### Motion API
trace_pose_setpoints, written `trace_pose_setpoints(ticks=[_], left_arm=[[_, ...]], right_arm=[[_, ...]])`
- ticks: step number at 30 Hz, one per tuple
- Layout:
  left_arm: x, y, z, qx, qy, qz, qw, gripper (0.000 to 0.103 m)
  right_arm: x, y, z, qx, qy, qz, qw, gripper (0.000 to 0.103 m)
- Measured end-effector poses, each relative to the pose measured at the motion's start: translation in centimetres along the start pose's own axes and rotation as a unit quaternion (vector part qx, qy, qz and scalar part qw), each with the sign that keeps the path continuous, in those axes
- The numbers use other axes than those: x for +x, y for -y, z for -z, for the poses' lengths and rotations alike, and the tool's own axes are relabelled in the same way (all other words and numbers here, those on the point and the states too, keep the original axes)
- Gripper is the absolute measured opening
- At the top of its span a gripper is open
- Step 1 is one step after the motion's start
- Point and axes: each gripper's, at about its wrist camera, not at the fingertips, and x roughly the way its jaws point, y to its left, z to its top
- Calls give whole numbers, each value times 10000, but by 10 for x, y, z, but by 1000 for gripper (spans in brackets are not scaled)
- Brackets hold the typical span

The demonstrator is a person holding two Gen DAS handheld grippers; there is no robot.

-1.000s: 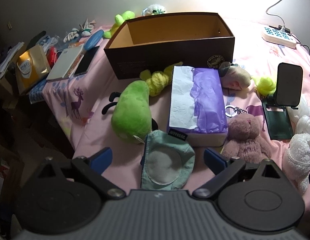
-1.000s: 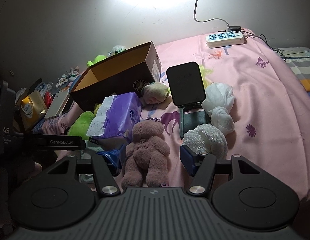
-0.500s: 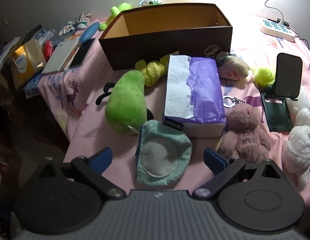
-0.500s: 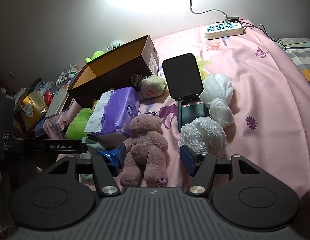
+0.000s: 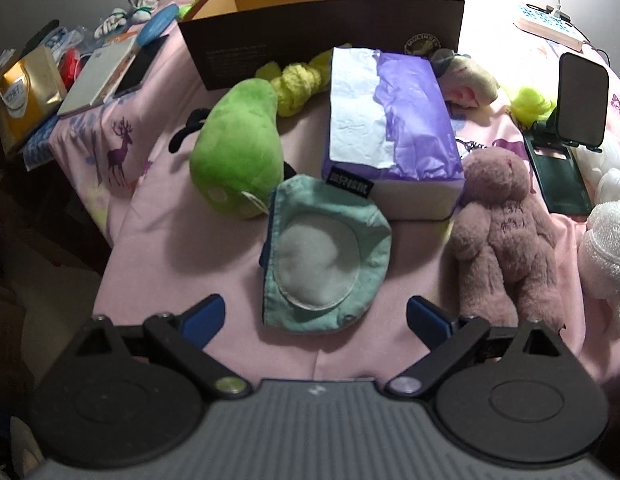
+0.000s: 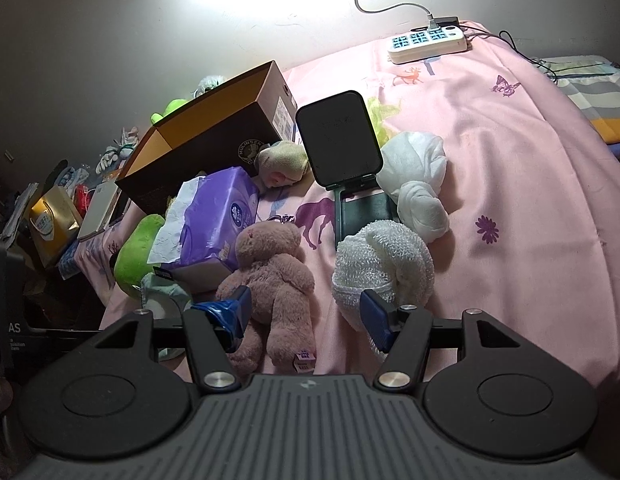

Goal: Organize soft objects

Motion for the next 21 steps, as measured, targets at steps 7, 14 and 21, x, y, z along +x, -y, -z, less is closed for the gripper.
trace_pose_setpoints(ticks=[7,14,21], left_arm=[[3,5,-5,82,-22,-37,10000,97],[3,4,-10,82,25,-103,9999,97],[5,1,-14,14,61,-104,9999,97]], right_arm=[[7,-5,-4,-102,-36,-125,9999,44],[11,-6,-9,-123,-12,-147,9998,44],[15,-6,-14,-132,19,-57,9999,44]])
